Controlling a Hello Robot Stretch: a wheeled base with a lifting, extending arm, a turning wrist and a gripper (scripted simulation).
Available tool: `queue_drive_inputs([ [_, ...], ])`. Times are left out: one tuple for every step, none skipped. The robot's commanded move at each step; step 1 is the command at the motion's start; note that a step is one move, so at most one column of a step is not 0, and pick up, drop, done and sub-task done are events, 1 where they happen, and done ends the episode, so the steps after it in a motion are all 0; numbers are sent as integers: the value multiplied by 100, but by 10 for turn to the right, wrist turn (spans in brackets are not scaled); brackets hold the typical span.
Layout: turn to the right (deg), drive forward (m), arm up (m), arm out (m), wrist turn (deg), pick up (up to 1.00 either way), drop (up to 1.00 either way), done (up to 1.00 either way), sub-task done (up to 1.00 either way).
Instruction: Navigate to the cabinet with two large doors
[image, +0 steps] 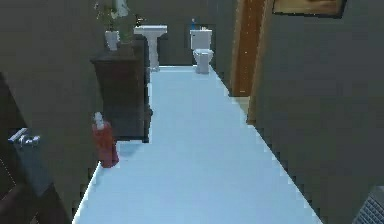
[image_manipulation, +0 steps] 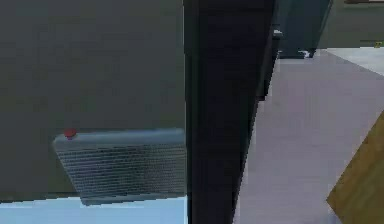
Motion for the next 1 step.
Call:
queue_drive_inputs([
  [0, 100, 0, 0, 0, 0, 0, 0, 0],
])
